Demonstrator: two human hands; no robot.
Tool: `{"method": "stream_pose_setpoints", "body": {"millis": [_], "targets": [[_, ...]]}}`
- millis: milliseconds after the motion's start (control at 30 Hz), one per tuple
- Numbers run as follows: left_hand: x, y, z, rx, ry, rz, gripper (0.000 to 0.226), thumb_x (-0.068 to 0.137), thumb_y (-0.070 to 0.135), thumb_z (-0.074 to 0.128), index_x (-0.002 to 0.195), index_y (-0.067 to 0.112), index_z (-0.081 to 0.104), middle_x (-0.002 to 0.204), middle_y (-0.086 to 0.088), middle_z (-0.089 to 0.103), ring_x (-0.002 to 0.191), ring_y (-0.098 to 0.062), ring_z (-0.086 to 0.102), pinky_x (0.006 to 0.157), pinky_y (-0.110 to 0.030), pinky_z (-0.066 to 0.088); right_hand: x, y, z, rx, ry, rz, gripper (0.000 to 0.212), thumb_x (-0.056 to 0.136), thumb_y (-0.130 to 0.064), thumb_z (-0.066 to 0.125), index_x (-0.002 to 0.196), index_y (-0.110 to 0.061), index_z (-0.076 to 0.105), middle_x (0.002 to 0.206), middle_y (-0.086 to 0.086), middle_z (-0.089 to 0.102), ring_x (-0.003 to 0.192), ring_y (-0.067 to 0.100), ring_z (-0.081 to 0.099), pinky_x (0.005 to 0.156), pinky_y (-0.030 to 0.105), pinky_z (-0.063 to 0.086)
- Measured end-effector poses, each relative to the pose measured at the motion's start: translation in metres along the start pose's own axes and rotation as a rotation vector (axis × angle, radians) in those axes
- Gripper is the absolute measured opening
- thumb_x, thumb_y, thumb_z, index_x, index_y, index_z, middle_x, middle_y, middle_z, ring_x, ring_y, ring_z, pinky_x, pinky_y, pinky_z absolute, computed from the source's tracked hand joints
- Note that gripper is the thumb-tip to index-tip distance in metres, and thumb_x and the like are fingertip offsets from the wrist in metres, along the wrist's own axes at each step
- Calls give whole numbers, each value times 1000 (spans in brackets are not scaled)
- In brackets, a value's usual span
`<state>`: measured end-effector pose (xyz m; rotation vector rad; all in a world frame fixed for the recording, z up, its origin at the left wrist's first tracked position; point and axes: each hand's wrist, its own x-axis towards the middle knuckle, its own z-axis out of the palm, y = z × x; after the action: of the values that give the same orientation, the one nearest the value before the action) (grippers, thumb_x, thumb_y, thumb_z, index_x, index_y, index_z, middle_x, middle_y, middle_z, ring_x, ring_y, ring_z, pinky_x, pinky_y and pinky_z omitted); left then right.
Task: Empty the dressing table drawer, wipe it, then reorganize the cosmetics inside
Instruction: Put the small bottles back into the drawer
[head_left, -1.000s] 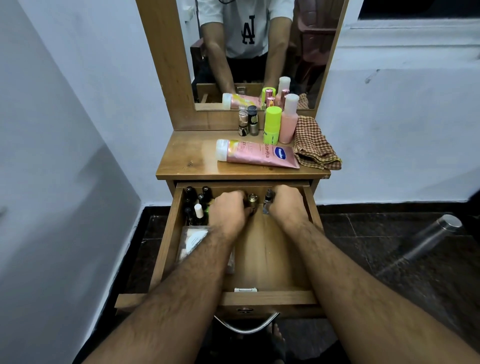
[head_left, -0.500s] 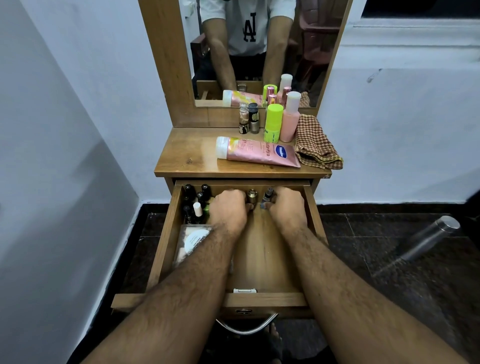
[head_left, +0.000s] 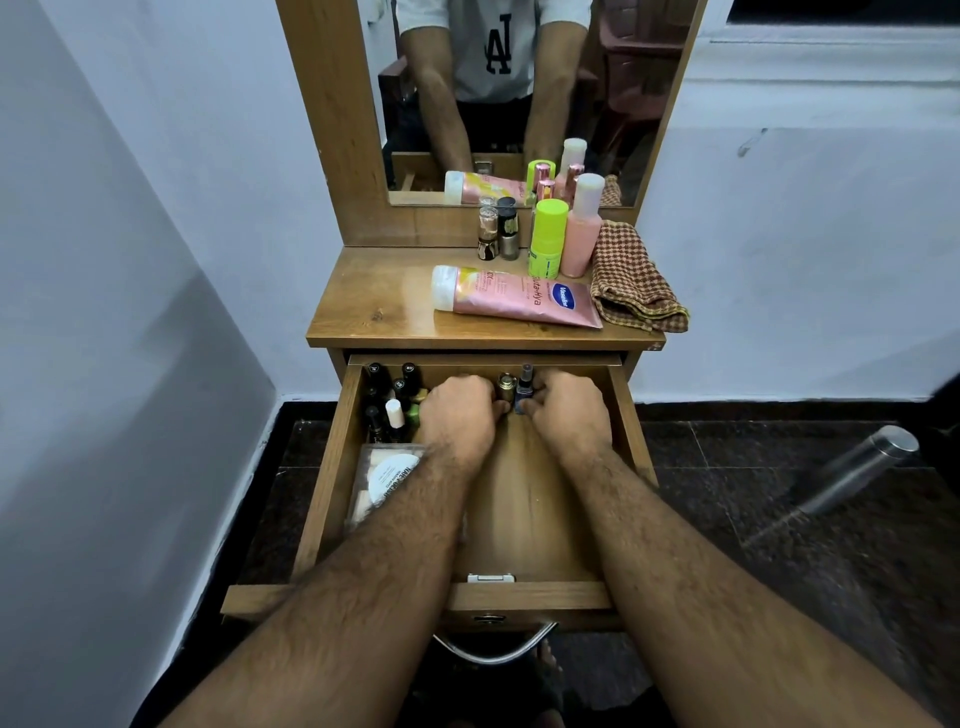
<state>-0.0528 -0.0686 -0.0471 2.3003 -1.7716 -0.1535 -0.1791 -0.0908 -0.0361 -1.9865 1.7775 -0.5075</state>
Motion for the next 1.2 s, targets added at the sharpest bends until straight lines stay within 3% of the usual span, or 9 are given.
{"method": "stream_pose_setpoints", "body": {"millis": [867, 1067, 1200], "targets": [[-7, -5, -5, -101, 8, -30, 22, 86, 39, 70, 101, 23, 73, 97, -5, 73, 98, -29, 67, 80, -37, 53, 2, 8, -1, 7, -38, 37, 19, 88, -19, 71, 108, -18, 70, 101, 0, 72, 95, 16, 66, 83, 31, 52], [-6, -1, -7, -104, -6, -10, 26, 90, 44, 65, 102, 23, 73, 96, -7, 73, 97, -29, 67, 79, -35, 52, 2, 3, 3, 44, -21, 4, 25, 85, -36, 74, 103, -18, 72, 93, -2, 74, 90, 16, 68, 83, 32, 54], [-4, -1, -5, -97, -9, -13, 25, 90, 44, 64, 102, 23, 73, 96, -7, 73, 97, -29, 67, 76, -34, 51, 3, 5, 4, 34, -29, 7, 25, 87, -37, 72, 105, -19, 73, 93, -2, 74, 90, 17, 68, 82, 30, 52]]}}
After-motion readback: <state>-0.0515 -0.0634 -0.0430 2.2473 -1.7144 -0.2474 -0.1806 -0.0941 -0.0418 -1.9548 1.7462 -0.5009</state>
